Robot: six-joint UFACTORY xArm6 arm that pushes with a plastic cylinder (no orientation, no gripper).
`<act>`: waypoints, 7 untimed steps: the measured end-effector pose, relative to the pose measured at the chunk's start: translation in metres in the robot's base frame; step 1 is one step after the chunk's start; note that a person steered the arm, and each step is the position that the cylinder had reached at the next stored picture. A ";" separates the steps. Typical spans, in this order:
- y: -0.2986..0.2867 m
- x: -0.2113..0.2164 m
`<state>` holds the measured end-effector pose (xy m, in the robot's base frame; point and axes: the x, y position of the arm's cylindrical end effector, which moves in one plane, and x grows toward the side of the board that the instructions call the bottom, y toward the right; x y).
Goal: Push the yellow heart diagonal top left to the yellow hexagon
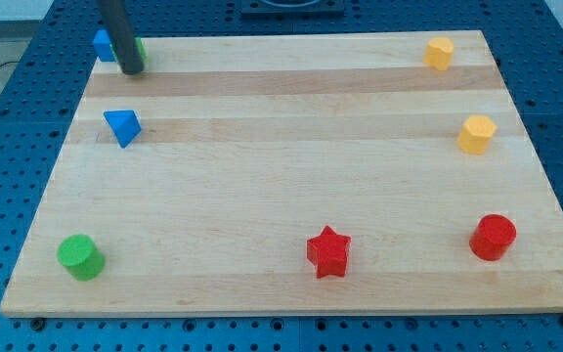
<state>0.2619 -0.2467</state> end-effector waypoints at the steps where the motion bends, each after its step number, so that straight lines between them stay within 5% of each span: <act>1: 0.006 0.019; 3: 0.123 0.036; 5: 0.143 0.038; 7: 0.279 0.041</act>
<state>0.3029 0.0320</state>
